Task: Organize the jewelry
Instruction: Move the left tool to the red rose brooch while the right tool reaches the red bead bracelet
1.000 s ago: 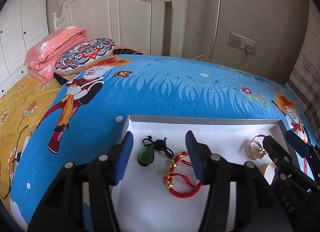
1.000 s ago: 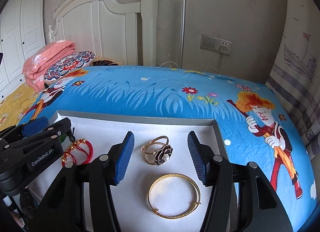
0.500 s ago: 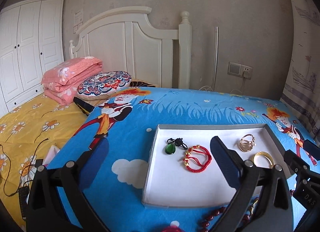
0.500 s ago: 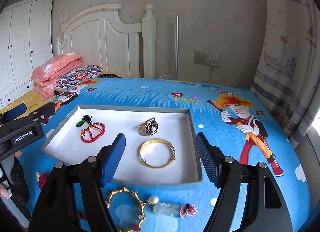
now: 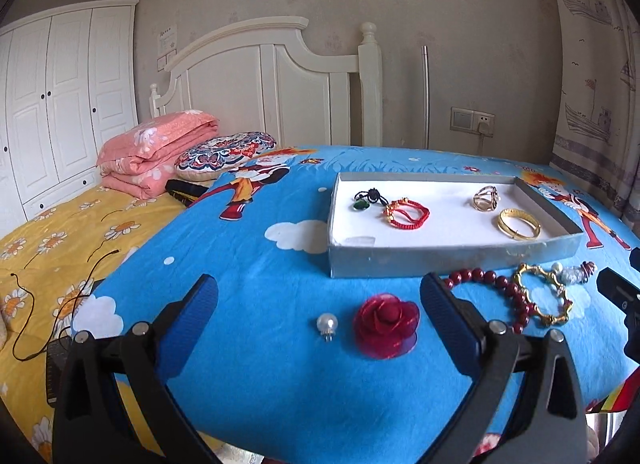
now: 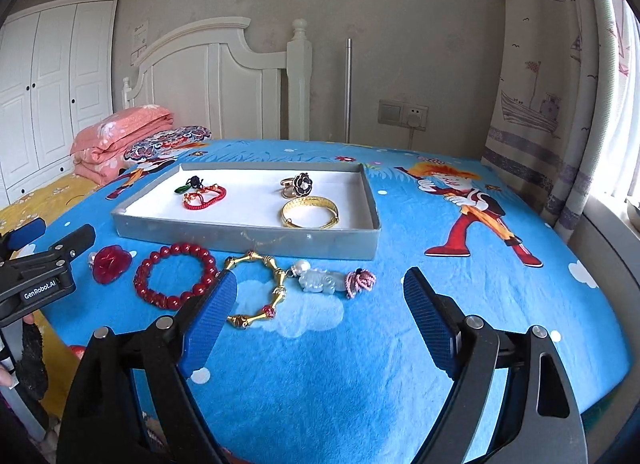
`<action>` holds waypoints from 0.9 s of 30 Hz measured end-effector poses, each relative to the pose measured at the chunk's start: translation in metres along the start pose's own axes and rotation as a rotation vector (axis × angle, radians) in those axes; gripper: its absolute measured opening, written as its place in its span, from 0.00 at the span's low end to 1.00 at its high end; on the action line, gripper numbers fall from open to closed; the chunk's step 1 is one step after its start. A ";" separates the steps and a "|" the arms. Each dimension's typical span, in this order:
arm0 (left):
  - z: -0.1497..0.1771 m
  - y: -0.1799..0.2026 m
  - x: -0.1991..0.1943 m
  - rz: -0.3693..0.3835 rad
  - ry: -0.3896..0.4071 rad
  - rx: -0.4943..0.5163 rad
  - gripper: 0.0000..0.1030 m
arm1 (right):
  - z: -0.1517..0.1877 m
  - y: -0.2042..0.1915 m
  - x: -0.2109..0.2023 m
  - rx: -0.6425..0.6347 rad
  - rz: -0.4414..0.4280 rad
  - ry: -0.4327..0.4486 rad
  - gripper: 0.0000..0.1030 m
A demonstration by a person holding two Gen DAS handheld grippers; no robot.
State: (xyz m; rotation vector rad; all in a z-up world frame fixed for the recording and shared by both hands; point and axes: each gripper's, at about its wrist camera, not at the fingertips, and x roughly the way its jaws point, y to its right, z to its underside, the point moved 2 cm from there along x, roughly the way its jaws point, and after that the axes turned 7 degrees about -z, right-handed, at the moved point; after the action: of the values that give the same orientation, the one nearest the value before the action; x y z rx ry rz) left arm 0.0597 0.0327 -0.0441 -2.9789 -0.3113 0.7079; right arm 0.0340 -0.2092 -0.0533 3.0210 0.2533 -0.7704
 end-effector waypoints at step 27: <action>0.005 0.023 0.036 0.020 -0.097 0.058 0.95 | -0.001 -0.021 0.006 -0.060 -0.032 0.016 0.72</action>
State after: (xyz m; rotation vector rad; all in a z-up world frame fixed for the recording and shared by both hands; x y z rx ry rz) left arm 0.0930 0.0181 -0.0668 -2.9026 -0.2617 0.8498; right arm 0.0362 -0.1875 -0.0545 2.9748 0.3205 -0.7273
